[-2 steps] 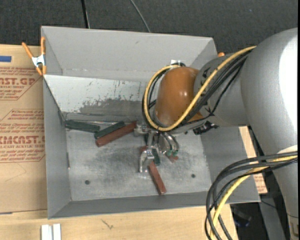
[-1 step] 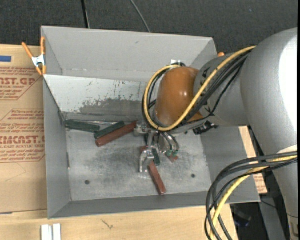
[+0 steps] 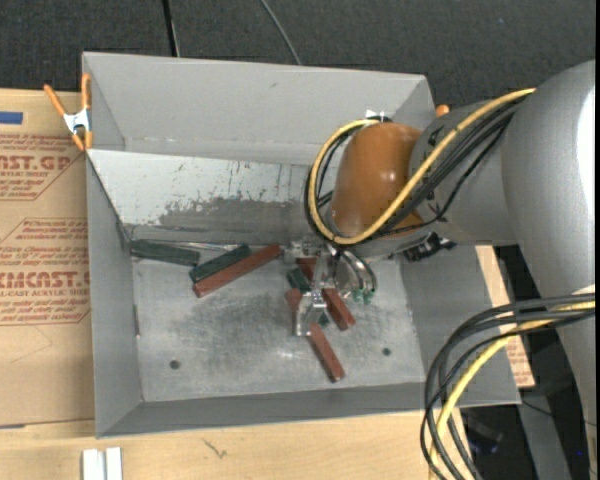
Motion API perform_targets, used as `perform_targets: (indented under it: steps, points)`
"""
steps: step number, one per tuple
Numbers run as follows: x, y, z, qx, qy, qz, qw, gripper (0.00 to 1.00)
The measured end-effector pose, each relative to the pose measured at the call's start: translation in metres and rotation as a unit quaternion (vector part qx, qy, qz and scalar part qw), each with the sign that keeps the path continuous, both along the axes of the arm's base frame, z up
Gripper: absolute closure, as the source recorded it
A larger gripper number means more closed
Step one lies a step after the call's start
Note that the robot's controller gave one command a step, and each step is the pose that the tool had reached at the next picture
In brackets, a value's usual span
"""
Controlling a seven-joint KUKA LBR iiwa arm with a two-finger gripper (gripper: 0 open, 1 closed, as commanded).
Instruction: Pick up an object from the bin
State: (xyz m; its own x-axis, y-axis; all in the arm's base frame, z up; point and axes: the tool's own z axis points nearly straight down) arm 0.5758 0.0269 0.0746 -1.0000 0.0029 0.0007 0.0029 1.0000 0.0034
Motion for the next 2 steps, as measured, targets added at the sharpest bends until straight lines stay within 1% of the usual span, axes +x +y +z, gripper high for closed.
perform_targets:
  steps: [1,2]
  points:
    - [-0.0327,-0.0435,-0.002,-0.001,0.0033,0.061,0.9982,1.0]
    - [-0.0326,-0.0435,-0.002,-0.001,0.0031,0.061,0.9981,1.0]
